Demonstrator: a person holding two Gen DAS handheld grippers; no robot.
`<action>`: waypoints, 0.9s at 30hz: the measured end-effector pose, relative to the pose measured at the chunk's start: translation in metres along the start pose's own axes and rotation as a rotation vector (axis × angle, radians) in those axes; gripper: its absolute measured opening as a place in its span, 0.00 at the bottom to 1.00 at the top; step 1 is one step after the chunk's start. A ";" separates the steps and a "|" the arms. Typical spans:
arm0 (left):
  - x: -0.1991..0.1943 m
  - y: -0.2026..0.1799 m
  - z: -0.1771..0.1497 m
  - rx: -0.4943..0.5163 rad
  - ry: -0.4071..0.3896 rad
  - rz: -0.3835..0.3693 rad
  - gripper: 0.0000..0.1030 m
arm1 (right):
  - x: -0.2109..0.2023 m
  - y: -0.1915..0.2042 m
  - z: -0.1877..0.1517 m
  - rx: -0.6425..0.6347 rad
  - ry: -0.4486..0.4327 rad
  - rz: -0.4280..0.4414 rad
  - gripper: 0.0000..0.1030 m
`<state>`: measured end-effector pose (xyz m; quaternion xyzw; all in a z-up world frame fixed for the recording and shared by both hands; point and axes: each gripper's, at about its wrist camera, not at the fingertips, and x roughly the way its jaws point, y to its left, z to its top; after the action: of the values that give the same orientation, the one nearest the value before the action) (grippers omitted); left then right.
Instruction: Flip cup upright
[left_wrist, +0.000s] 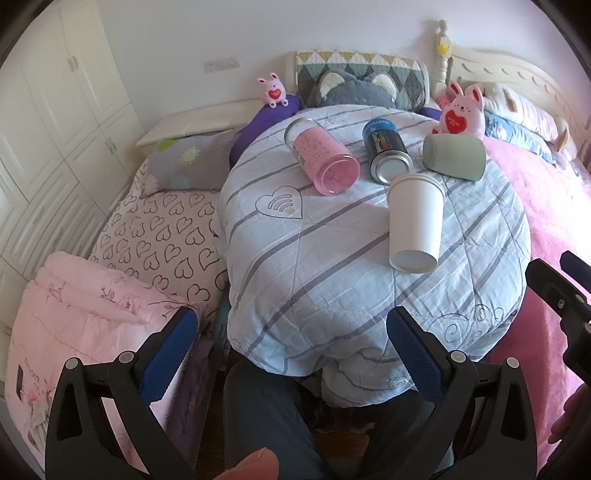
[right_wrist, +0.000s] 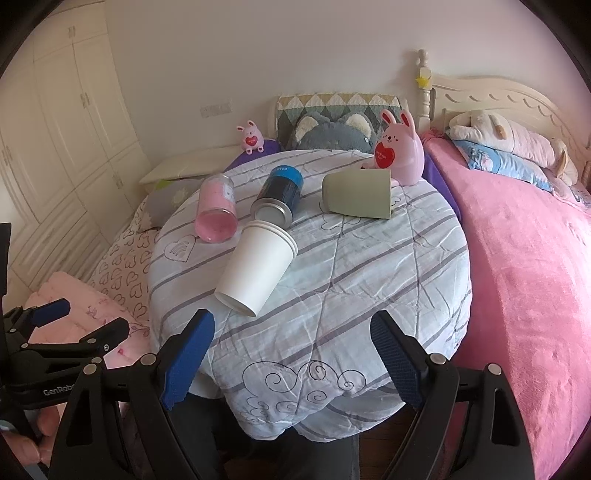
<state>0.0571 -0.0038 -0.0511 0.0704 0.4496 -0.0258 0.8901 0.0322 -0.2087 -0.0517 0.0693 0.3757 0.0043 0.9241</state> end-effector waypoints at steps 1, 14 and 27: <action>-0.001 0.000 0.000 -0.001 -0.001 0.000 1.00 | -0.001 -0.001 0.000 0.001 -0.002 -0.002 0.85; -0.006 -0.009 -0.003 0.014 0.007 -0.018 1.00 | -0.006 -0.009 -0.004 0.016 -0.003 -0.012 0.85; -0.007 -0.041 0.013 0.066 0.002 -0.046 1.00 | -0.003 -0.034 -0.006 0.066 -0.002 0.000 0.85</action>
<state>0.0592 -0.0460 -0.0419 0.0893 0.4509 -0.0611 0.8860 0.0239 -0.2415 -0.0582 0.0998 0.3746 -0.0085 0.9217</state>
